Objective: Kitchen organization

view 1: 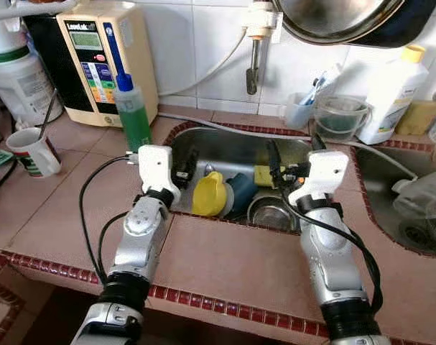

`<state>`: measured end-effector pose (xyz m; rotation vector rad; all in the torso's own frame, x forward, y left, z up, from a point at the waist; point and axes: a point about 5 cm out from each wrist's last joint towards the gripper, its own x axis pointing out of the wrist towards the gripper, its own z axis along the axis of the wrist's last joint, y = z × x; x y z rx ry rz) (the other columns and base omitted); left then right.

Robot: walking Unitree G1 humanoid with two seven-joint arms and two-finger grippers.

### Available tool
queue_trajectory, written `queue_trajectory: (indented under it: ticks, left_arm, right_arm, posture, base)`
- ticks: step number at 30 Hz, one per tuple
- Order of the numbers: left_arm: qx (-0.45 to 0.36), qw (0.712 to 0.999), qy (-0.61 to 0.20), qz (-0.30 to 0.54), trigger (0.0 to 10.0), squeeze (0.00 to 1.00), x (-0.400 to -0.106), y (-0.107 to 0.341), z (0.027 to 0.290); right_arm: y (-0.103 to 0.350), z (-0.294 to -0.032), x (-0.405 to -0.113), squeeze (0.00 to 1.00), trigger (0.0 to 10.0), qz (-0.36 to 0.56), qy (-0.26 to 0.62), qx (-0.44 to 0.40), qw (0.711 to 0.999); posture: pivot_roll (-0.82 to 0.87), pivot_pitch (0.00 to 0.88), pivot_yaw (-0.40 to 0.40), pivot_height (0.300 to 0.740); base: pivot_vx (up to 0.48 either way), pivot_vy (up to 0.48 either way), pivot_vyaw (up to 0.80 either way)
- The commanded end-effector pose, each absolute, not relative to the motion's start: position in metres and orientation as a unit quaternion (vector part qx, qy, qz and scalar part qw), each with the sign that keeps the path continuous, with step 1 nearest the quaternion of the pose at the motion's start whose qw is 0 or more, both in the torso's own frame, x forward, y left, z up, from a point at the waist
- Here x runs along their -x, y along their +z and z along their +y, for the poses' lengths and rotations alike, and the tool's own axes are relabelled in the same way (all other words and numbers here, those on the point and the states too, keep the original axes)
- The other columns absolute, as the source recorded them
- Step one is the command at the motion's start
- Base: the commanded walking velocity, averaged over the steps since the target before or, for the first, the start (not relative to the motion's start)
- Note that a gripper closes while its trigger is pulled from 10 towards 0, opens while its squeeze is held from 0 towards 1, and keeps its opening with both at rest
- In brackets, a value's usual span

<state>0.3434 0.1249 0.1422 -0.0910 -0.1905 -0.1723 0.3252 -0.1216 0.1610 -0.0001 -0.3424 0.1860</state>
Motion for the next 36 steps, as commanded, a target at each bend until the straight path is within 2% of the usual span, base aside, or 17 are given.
queue_trajectory:
  ticks: [1,9,15,36]
  left_arm:
    - [0.041,0.992,-0.062,-0.104,10.0,0.00,-0.339,0.143,0.135]
    - [0.032,0.993,-0.038,-0.104,10.0,0.00,-0.328,0.138,0.146]
    - [0.026,0.994,-0.039,-0.102,10.0,0.00,-0.324,0.137,0.143]
    - [0.027,0.993,-0.061,-0.094,10.0,0.00,-0.312,0.133,0.139]
  right_arm:
    - [0.162,-0.115,-0.329,0.00,10.0,-0.165,0.112,-0.003,0.980]
    - [0.161,-0.106,-0.334,0.00,10.0,-0.160,0.132,-0.010,0.978]
    - [0.157,-0.106,-0.333,0.00,10.0,-0.155,0.136,-0.012,0.978]
    - [0.146,-0.120,-0.322,0.00,10.0,-0.151,0.102,-0.012,0.983]
  posture:
    - [-0.10,0.000,-0.027,0.740]
    - [-0.04,0.000,-0.055,0.740]
    - [-0.04,0.000,-0.053,0.740]
    - [-0.07,0.000,-0.019,0.740]
  base:
    - [0.000,0.000,0.00]
    - [0.000,0.000,0.00]
    - [0.000,0.000,0.00]
    - [0.000,0.000,0.00]
